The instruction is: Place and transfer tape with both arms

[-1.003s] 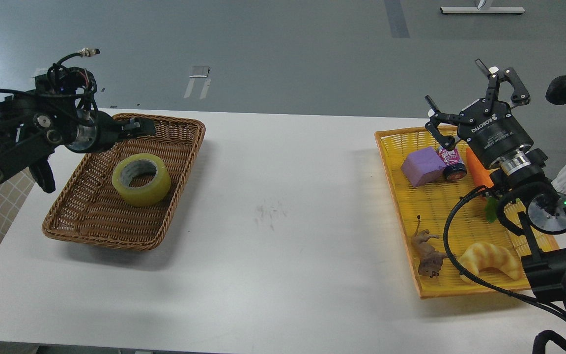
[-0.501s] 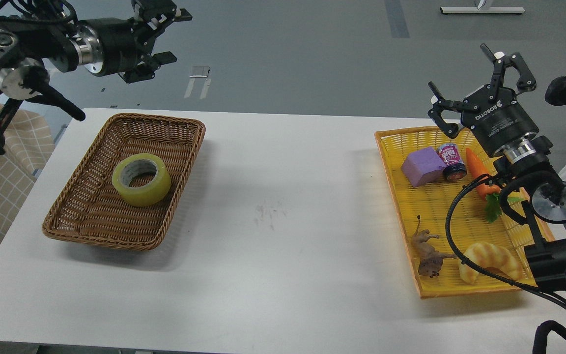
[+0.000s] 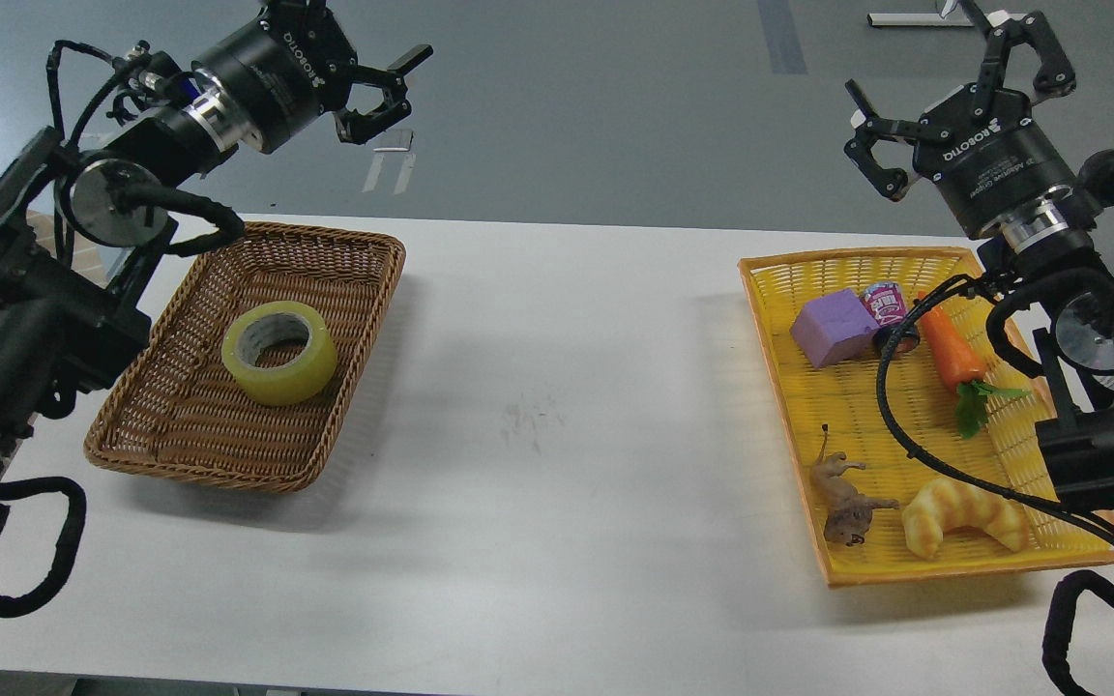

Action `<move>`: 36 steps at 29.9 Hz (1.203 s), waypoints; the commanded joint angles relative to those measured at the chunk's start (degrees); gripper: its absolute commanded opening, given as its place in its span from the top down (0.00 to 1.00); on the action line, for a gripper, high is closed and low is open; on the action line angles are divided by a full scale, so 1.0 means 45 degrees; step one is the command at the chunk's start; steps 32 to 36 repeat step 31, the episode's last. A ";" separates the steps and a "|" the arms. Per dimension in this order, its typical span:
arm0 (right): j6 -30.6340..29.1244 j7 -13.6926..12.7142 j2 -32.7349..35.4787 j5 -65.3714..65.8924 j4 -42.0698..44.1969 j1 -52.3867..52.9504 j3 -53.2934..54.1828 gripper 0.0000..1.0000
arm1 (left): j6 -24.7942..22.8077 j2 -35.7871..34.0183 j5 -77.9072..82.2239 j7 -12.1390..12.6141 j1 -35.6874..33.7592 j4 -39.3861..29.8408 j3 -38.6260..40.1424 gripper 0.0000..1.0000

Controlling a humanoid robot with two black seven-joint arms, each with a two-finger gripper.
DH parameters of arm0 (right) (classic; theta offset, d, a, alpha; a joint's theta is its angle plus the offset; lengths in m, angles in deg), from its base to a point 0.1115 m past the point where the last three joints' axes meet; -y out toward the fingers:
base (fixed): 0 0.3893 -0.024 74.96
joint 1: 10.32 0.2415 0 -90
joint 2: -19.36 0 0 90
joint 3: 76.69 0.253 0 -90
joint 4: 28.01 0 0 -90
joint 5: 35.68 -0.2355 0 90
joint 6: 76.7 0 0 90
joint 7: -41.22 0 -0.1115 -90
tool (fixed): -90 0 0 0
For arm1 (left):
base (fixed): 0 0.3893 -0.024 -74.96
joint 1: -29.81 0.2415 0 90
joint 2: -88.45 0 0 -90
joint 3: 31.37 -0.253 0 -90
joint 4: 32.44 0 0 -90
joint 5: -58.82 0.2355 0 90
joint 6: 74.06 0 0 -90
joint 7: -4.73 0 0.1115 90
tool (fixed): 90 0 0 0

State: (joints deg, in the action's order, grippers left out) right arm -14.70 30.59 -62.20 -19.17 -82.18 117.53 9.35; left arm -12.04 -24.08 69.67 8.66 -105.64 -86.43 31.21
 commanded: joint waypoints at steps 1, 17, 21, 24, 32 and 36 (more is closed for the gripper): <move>0.0000 -0.0001 -0.0021 0.0002 0.0086 0.0318 -0.0018 0.00 | -0.0003 0.0533 0.0068 -0.3286 0.0881 -0.0035 0.0176 0.02; 0.0000 -0.0041 -0.0450 0.0138 0.0554 0.0593 -0.1132 0.00 | -0.0003 0.1511 -0.0068 -0.4234 0.1937 -0.0113 0.0097 0.02; 0.0000 -0.0021 -0.0490 0.0099 0.0535 0.0436 -0.1093 0.00 | -0.0003 0.1452 -0.0068 -0.4195 0.1996 0.0004 0.0058 0.02; 0.0000 -0.0001 -0.0529 0.0060 0.0476 0.0242 -0.0898 0.00 | -0.0003 0.1413 -0.0068 -0.3884 0.1957 0.0043 0.0038 0.02; 0.0000 0.0038 -0.0978 0.0021 0.0301 -0.0403 -0.0409 0.00 | -0.0003 0.1666 -0.0068 -0.3512 0.1879 0.0492 0.0038 0.02; 0.0000 0.0038 -0.0978 0.0021 0.0301 -0.0403 -0.0409 0.00 | -0.0003 0.1666 -0.0068 -0.3512 0.1879 0.0492 0.0038 0.02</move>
